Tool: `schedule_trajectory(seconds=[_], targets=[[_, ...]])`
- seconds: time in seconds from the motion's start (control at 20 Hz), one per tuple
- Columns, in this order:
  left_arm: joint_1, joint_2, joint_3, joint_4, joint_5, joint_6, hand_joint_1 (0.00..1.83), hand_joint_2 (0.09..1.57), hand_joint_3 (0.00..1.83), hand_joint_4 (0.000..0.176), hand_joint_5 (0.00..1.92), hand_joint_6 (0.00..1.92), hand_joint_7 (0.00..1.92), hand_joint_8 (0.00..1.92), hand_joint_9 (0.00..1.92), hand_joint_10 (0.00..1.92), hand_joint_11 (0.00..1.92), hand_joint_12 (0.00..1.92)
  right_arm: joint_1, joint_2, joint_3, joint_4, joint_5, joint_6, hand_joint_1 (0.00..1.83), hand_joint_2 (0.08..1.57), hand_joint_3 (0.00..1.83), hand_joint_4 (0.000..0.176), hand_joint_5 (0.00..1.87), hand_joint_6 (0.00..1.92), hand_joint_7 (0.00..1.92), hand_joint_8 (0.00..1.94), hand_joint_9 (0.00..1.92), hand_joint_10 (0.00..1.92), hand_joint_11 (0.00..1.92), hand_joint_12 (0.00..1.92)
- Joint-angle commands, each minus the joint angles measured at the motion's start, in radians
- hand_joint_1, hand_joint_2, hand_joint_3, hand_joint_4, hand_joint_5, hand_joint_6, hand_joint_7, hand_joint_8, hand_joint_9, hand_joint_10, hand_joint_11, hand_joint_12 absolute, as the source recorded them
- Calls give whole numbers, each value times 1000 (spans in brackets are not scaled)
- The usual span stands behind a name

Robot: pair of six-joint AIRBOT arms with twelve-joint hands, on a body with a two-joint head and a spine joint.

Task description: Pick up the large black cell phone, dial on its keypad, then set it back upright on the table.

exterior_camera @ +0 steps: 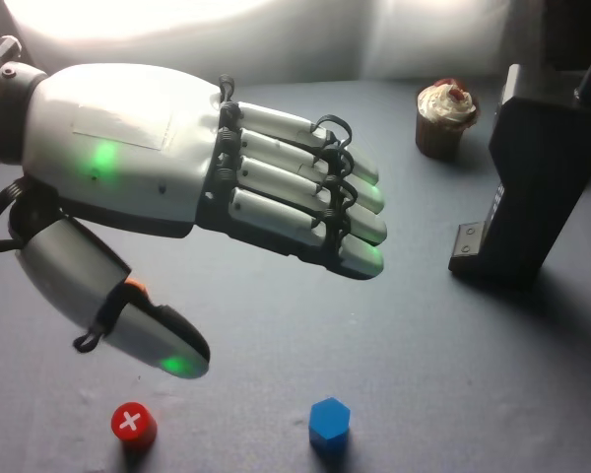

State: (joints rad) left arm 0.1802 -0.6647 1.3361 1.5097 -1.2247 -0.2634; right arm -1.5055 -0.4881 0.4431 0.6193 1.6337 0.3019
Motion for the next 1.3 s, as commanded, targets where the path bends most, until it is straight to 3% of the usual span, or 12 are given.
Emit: schedule_trajectory(seconds=[0.0,0.2,0.25,0.4,0.5,0.6,0.7,1.05,1.25], targets=[[-23,0,3,-91,-49,-4,48,1205,6,0,175,2,173,2,142,8,0,337,0,18,7,63,131,6,175,996,10,28,132,3,174,3,166,8,0,596],[-28,-2,5,-87,-55,-4,31,1202,0,0,176,0,177,1,139,1,0,324,-21,17,30,151,131,7,157,1000,4,27,124,0,184,2,196,10,0,627],[-28,-3,5,-86,-58,-4,23,1202,0,0,168,0,172,0,138,0,0,322,-22,14,35,155,131,7,156,996,2,32,116,0,171,0,184,4,0,628],[-30,-3,3,-79,-56,-6,0,1204,1,0,150,0,159,0,140,1,0,325,-14,-12,78,156,131,7,159,979,0,24,125,1,177,1,185,2,0,631],[-33,-4,3,-79,-52,-8,11,1207,1,0,158,1,152,1,128,1,0,303,28,-52,123,158,131,7,182,962,0,1,118,1,172,0,186,3,0,631],[-30,-3,3,-79,-41,-8,17,1209,1,0,158,1,151,1,132,3,0,321,70,-79,159,158,131,7,257,931,0,0,105,0,157,0,178,1,0,642],[-30,-4,2,-79,-32,-7,34,1212,1,0,152,1,146,1,120,1,0,284,94,-94,169,156,131,8,273,933,0,0,65,2,122,1,145,1,0,515],[-22,3,6,-106,20,-6,21,1214,0,0,167,1,166,1,139,1,0,336,141,-158,273,-33,75,55,310,876,0,0,2,0,35,0,72,0,0,406],[-20,7,9,-117,18,-7,32,1203,0,0,180,4,164,3,137,4,0,360,252,-218,358,-45,1,79,307,843,0,0,0,0,42,2,57,3,0,432]])
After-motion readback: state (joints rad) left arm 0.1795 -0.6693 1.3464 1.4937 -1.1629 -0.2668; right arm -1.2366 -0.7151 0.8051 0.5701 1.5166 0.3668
